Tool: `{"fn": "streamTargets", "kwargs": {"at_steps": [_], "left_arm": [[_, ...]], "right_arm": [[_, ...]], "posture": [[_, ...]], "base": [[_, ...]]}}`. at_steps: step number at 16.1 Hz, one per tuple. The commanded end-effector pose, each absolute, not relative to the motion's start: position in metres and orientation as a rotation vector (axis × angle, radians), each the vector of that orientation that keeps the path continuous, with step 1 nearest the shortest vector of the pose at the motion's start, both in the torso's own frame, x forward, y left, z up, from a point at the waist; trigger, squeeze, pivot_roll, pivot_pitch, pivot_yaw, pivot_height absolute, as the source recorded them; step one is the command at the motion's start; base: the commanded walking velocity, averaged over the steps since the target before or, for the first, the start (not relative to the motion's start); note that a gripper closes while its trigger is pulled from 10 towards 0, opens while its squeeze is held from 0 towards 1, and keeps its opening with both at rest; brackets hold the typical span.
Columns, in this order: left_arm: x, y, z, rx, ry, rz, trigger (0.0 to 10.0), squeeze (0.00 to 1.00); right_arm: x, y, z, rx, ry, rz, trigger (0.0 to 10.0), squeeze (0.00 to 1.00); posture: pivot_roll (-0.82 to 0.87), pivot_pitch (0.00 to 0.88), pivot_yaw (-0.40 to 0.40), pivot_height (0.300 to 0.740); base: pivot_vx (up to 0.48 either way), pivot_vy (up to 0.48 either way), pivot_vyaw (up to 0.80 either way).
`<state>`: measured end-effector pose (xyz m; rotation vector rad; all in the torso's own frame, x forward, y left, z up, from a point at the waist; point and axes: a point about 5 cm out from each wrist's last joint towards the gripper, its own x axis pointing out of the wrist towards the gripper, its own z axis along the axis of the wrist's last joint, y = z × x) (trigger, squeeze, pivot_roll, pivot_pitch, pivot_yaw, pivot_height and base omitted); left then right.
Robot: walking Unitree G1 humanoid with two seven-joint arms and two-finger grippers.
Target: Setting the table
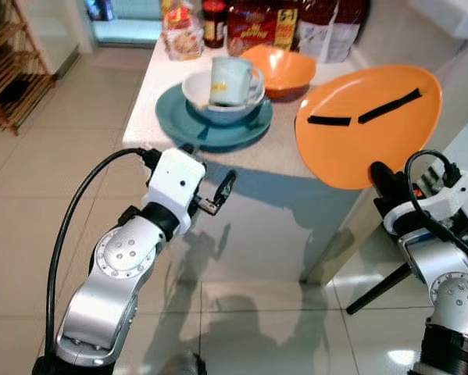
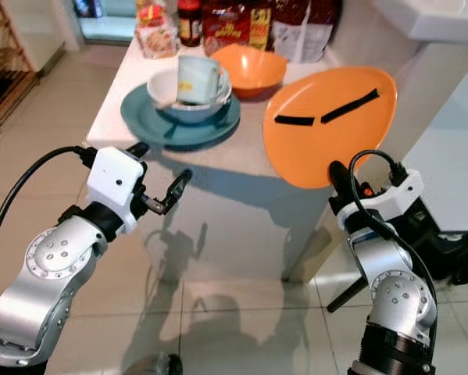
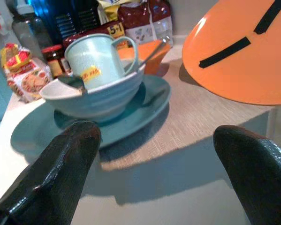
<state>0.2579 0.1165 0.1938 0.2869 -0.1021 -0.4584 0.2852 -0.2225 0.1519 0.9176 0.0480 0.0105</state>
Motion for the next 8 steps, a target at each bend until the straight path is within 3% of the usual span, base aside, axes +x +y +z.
{"fn": "streamTargets", "kwargs": {"at_steps": [1,6,8], "left_arm": [[0.259,0.115,0.1946,0.283,-0.103,-0.468,10.0,0.0],[0.2591,0.115,0.1948,0.282,-0.107,-0.466,10.0,0.0],[0.257,0.1116,0.1962,0.271,-0.121,-0.49,10.0,0.0]], "right_arm": [[0.2888,-0.2275,0.1652,0.904,-0.003,0.009,10.0,0.0],[0.2937,-0.2288,0.1652,0.908,0.015,0.017,10.0,0.0],[0.2947,-0.2263,0.1635,0.91,0.04,0.025,10.0,0.0]], "posture": [[0.08,0.076,-0.037,0.74],[0.08,0.065,-0.045,0.74],[0.08,0.07,-0.048,0.74]], "base": [[0.45,0.0,0.0],[0.449,0.0,0.0],[0.178,0.0,0.0]]}}
